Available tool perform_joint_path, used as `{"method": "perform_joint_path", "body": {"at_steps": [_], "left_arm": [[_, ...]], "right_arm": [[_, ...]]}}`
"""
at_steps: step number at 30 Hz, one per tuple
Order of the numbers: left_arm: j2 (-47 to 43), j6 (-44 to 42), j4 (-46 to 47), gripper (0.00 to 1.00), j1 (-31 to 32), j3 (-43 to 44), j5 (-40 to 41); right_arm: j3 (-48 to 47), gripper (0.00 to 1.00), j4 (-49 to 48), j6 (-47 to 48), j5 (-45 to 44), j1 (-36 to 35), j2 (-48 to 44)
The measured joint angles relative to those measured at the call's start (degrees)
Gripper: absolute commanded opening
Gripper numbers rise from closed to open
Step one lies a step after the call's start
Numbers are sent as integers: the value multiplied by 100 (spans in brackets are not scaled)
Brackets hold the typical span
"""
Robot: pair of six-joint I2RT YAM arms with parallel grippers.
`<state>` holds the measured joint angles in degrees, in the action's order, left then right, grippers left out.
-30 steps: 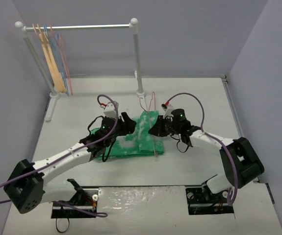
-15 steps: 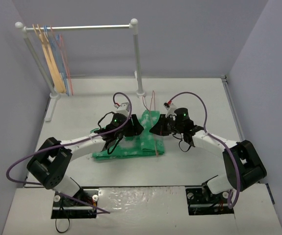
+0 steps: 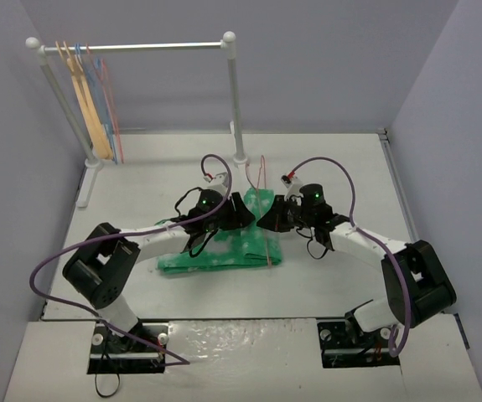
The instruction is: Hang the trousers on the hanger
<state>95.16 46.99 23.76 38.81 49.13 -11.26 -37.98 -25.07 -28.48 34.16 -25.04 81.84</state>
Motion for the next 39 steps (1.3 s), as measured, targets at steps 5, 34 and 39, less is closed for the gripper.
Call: {"method": "perform_joint_path", "body": {"at_steps": [5, 34, 39], "left_arm": [[196, 188, 142, 0, 0, 15, -121], [-1192, -645, -4309, 0, -129, 4366, -115], [-1188, -645, -4503, 0, -115, 4553, -115]], "right_arm": [[0, 0, -1, -1, 21, 11, 0], [-1532, 0, 1336, -64, 589, 708, -1075], [-1706, 0, 1627, -16, 463, 708, -1071]]}}
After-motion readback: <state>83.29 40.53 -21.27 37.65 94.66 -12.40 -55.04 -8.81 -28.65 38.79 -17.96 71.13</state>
